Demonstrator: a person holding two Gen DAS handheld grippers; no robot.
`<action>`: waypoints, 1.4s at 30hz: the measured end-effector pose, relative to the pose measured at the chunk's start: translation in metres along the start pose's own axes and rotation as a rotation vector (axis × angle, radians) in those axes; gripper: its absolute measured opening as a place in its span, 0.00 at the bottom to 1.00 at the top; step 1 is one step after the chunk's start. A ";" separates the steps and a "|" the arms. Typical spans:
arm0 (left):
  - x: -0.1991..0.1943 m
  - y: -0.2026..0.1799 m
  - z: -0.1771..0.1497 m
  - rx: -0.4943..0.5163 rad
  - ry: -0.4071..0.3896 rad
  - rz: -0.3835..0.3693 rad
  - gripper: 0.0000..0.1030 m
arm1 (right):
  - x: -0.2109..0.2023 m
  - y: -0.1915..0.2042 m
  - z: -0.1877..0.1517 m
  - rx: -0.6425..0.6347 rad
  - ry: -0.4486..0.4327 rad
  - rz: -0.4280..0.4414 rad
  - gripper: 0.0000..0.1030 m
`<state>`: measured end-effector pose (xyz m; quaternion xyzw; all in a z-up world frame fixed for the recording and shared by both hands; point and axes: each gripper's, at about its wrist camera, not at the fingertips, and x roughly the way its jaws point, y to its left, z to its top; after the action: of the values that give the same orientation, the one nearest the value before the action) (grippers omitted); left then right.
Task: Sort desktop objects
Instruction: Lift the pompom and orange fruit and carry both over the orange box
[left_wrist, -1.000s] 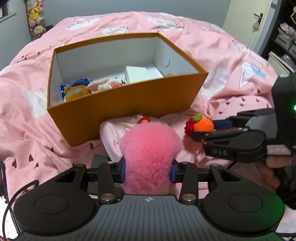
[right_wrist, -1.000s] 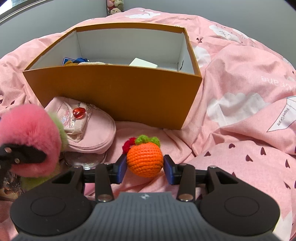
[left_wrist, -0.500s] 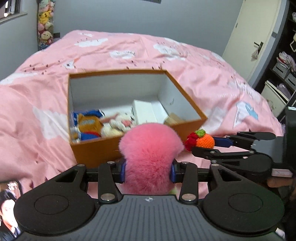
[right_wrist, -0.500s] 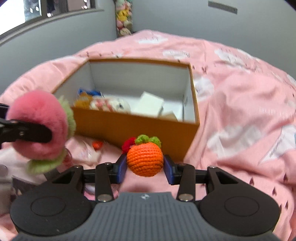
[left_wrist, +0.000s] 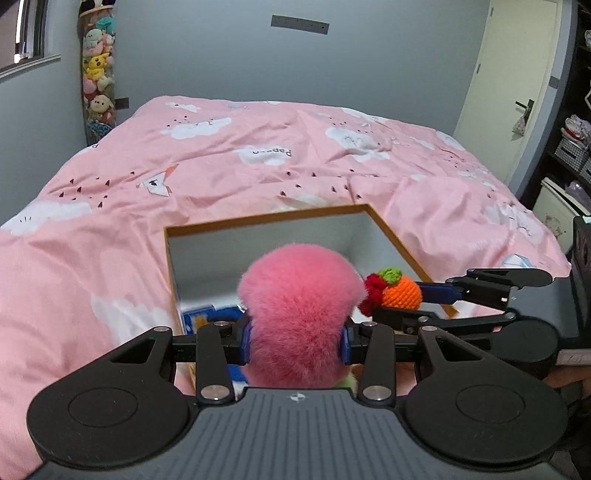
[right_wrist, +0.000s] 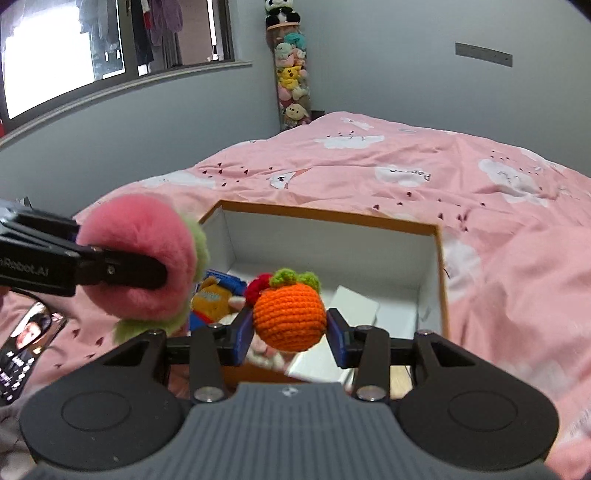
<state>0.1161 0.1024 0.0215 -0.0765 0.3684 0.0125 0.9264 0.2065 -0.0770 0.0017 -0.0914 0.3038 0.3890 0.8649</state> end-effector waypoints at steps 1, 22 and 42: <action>0.005 0.004 0.004 0.005 0.009 0.007 0.46 | 0.007 0.001 0.003 -0.012 0.005 -0.007 0.44; 0.084 0.039 0.044 0.128 0.167 0.118 0.46 | 0.112 0.014 0.036 -0.098 0.093 -0.005 0.44; 0.114 0.055 0.043 0.120 0.182 0.169 0.47 | 0.148 0.029 0.047 -0.140 0.157 0.049 0.44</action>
<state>0.2238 0.1595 -0.0325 0.0093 0.4561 0.0613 0.8878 0.2827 0.0527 -0.0469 -0.1746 0.3449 0.4220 0.8201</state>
